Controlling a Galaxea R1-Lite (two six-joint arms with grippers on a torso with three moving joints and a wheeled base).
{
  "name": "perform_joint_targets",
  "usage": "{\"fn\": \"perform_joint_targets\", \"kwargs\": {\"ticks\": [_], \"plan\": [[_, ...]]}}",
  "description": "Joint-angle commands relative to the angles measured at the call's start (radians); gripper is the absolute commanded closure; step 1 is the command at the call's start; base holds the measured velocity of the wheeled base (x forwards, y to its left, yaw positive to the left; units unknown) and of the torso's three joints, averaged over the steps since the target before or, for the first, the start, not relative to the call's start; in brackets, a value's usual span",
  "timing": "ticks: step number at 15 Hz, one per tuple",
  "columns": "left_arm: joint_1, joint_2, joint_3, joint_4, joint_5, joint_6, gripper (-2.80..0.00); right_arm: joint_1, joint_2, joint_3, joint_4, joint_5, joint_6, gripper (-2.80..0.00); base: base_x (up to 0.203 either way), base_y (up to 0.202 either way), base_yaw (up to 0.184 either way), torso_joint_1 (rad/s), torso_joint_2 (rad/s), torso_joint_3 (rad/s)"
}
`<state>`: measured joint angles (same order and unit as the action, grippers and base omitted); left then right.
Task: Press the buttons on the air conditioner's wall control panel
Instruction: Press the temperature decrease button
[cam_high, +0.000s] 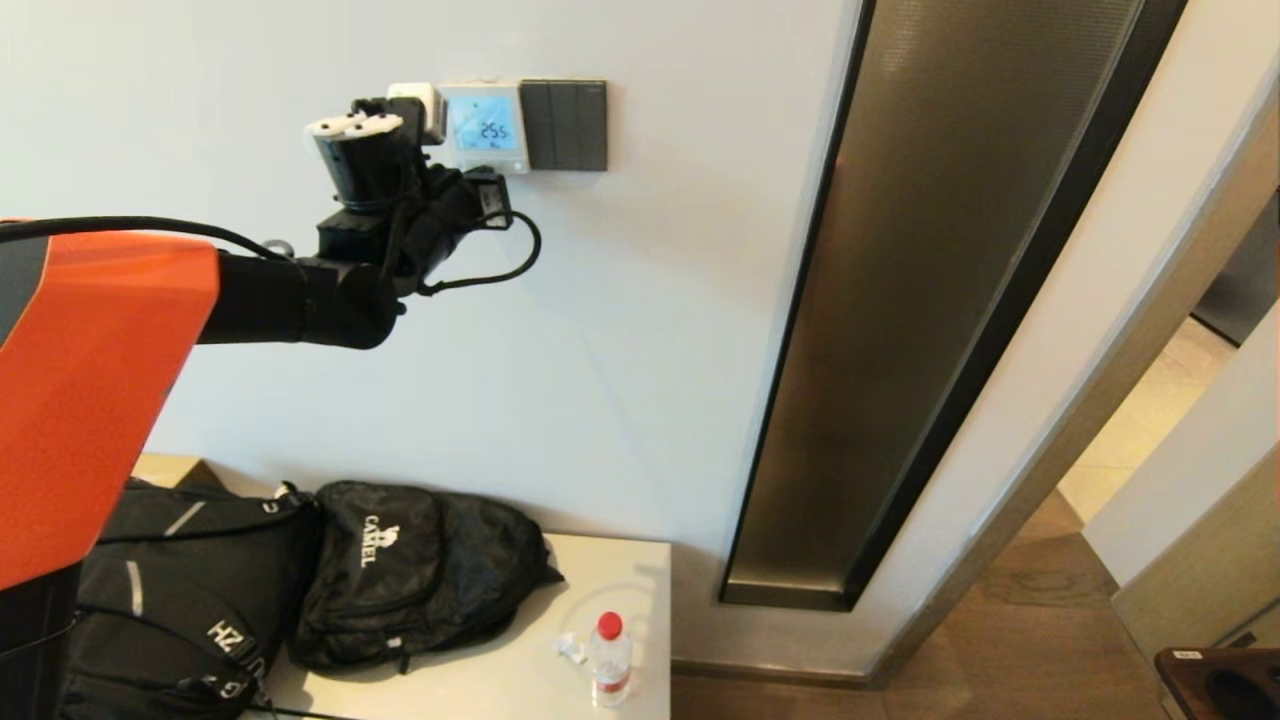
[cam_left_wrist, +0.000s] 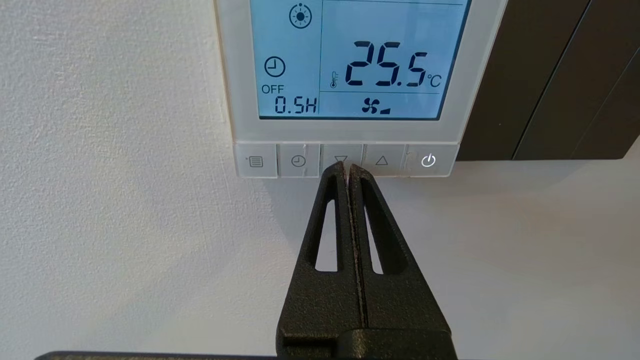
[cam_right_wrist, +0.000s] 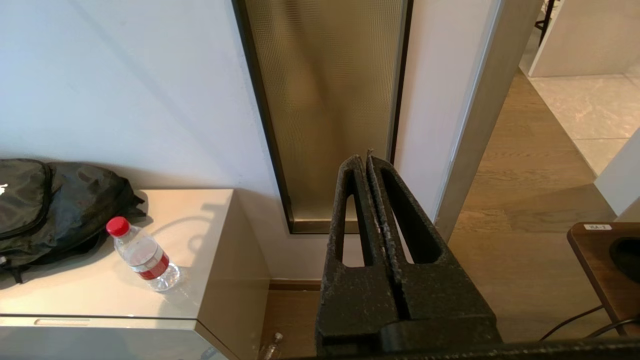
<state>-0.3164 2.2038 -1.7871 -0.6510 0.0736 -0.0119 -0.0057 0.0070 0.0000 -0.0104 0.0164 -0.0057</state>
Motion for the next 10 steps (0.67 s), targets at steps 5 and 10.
{"fn": "perform_joint_targets", "kwargs": {"ticks": [5,10], "plan": [[0.008,0.011,-0.028,0.021,0.000,0.000,0.00,0.000,0.001,0.000,0.000,0.000,0.001,0.00,0.000,0.000,0.000,0.000,0.00,0.000],[0.017,0.014,-0.029,0.021,-0.002,0.000,0.00,0.000,0.001,0.000,0.000,0.000,0.000,0.00,0.000,0.000,0.000,0.000,0.00,0.000]]}}
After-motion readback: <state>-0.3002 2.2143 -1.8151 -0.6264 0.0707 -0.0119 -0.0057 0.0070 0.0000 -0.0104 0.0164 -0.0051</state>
